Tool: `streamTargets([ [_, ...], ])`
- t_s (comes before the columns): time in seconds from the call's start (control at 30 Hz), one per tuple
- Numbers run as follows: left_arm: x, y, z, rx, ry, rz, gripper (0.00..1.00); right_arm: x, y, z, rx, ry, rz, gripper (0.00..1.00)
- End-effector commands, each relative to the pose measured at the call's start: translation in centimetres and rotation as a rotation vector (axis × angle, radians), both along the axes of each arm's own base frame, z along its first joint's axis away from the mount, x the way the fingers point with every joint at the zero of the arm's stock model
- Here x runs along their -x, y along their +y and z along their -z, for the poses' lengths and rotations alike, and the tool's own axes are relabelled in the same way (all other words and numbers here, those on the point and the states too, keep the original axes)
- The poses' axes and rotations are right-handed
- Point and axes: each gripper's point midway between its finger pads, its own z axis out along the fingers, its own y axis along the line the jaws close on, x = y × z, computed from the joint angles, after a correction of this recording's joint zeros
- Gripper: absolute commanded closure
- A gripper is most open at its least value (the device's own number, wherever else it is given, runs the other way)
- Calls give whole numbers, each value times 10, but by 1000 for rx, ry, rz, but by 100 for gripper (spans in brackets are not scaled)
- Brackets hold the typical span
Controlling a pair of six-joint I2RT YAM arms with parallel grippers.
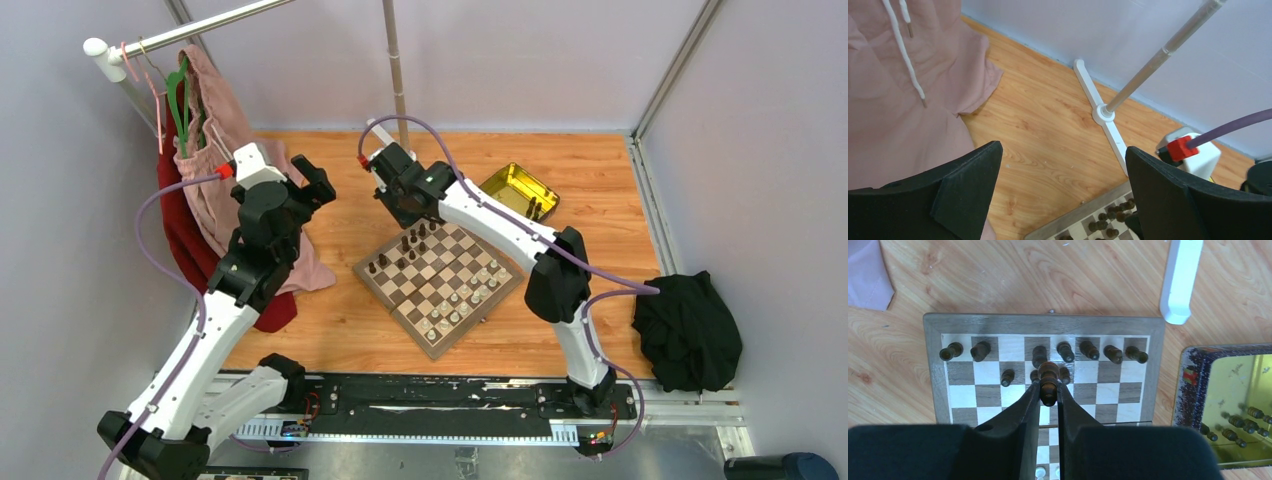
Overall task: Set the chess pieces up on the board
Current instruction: Place the chess piece on the chessboard.
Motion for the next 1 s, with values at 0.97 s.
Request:
streamTargets([
  [0.97,15,16,4,4,7,-58,0,36,44,46,72,69,-123,100],
])
